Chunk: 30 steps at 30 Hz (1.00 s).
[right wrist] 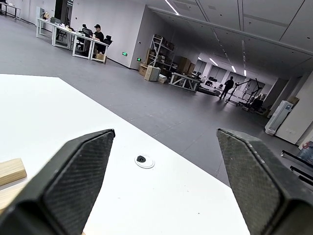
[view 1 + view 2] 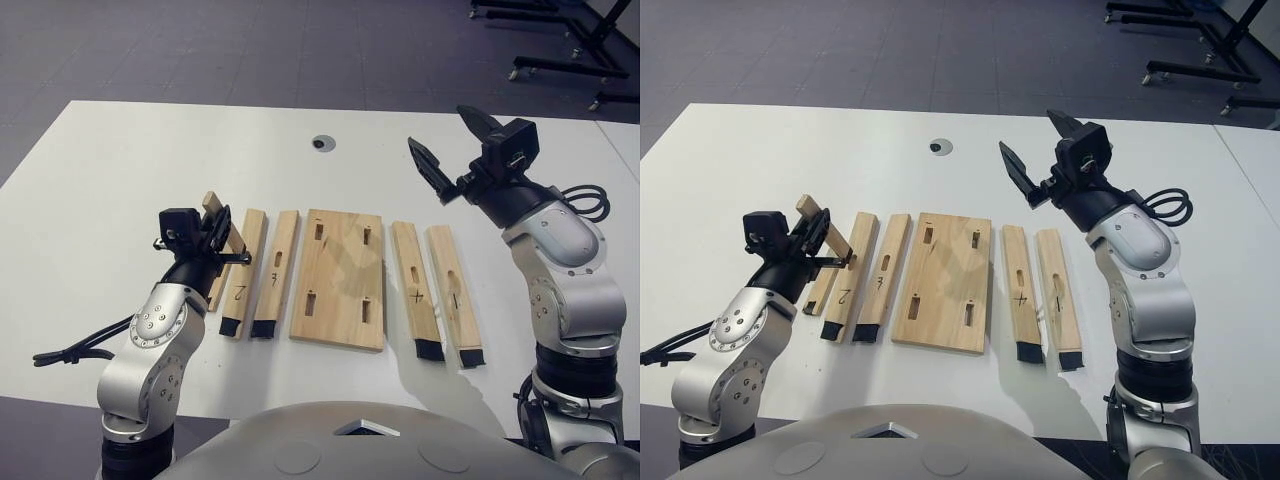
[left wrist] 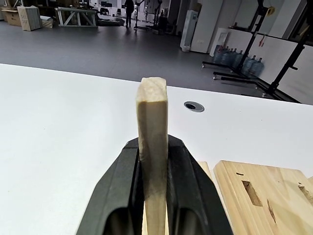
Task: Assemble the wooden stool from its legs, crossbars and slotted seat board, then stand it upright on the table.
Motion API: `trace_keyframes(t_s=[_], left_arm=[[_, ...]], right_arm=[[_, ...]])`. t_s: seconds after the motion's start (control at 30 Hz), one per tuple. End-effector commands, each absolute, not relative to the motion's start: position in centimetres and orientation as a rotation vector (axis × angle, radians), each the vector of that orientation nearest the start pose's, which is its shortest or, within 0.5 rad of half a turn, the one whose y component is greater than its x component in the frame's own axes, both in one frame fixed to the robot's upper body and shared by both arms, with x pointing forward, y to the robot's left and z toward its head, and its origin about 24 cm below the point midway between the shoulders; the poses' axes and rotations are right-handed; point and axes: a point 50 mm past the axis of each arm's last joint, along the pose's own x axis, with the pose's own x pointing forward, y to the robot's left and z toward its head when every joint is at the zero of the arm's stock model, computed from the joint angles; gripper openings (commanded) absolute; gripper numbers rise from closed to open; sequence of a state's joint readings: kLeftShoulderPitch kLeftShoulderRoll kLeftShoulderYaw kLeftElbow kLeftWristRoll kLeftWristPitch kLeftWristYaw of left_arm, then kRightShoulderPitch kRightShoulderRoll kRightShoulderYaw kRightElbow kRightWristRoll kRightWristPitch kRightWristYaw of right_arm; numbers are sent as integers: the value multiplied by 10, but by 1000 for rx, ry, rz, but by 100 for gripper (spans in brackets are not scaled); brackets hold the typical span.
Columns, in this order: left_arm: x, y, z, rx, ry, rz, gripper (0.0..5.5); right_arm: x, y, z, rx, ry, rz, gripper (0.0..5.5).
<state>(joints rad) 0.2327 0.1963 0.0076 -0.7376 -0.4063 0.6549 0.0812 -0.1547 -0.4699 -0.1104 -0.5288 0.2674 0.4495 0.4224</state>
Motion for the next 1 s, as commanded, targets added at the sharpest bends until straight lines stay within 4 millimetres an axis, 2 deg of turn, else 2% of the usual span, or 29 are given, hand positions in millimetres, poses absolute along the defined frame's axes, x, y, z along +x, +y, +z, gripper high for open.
trace_keyframes(t_s=[0.03, 0.6, 0.8, 0.97, 1.0], left_arm=[[193, 159, 95, -138, 180, -107, 38], [196, 160, 84, -62, 212, -114, 38], [190, 162, 70, -82, 260, -123, 38], [188, 165, 68, -83, 251, -125, 38], [189, 164, 69, -78, 243, -132, 74]], right_arm=[[252, -182, 178, -301, -205, 490, 384], [255, -179, 181, -297, -229, 487, 384], [255, -180, 182, -301, -237, 478, 384], [255, -180, 182, -304, -243, 468, 384], [255, -180, 182, -303, -244, 465, 389]])
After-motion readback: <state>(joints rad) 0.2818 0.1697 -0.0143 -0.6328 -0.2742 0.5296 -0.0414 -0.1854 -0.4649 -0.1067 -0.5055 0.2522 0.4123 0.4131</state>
